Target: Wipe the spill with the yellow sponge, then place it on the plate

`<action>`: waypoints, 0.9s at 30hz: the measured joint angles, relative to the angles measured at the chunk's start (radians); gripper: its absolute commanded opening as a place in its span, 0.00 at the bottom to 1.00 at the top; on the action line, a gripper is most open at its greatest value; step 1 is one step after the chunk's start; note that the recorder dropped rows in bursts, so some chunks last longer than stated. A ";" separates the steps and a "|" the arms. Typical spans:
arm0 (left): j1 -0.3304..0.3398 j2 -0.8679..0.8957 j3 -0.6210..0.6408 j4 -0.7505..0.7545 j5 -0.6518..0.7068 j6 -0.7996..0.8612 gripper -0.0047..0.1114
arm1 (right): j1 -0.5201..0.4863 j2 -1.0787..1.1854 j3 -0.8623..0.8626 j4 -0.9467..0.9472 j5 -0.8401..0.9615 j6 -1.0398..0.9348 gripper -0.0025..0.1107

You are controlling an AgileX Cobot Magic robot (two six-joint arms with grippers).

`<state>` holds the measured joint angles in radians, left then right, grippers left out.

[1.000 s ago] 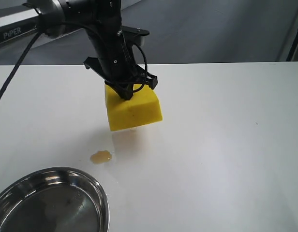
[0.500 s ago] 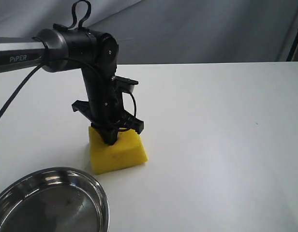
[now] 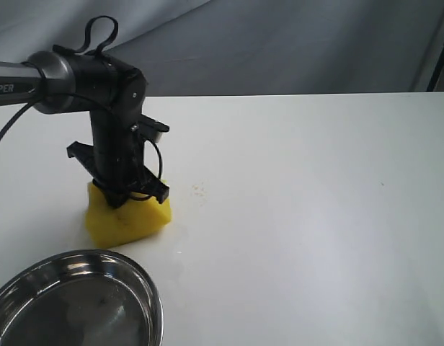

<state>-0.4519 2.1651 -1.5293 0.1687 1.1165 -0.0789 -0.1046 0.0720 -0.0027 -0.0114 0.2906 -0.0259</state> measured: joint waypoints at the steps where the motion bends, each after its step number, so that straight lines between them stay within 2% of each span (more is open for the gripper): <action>1: 0.014 0.000 0.002 0.025 0.002 -0.007 0.04 | 0.000 0.000 0.000 0.000 0.000 0.000 0.02; 5: 0.055 0.002 0.002 0.086 0.002 -0.014 0.04 | 0.000 0.000 0.000 0.000 0.000 0.000 0.02; 10: 0.035 0.002 0.004 0.105 0.002 0.008 0.04 | 0.000 0.000 0.000 0.000 0.000 0.000 0.02; 16: -0.103 0.003 0.006 0.140 -0.018 0.065 0.04 | 0.000 0.000 0.000 0.000 0.000 0.000 0.02; 19: -0.243 0.006 -0.040 0.008 -0.081 0.126 0.04 | 0.000 0.000 0.000 0.000 0.000 0.000 0.02; 21: -0.317 0.012 -0.078 -0.063 -0.102 0.164 0.04 | 0.000 0.000 0.000 0.000 0.000 0.000 0.02; 23: -0.363 0.019 -0.098 -0.074 -0.115 0.176 0.04 | 0.000 0.000 0.000 0.000 0.000 0.000 0.02; 27: -0.354 0.069 -0.122 -0.039 -0.111 0.177 0.04 | 0.000 0.000 0.000 0.000 0.000 0.000 0.02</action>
<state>-0.8061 2.2341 -1.6515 0.1302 1.0051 0.0976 -0.1046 0.0720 -0.0027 -0.0114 0.2906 -0.0259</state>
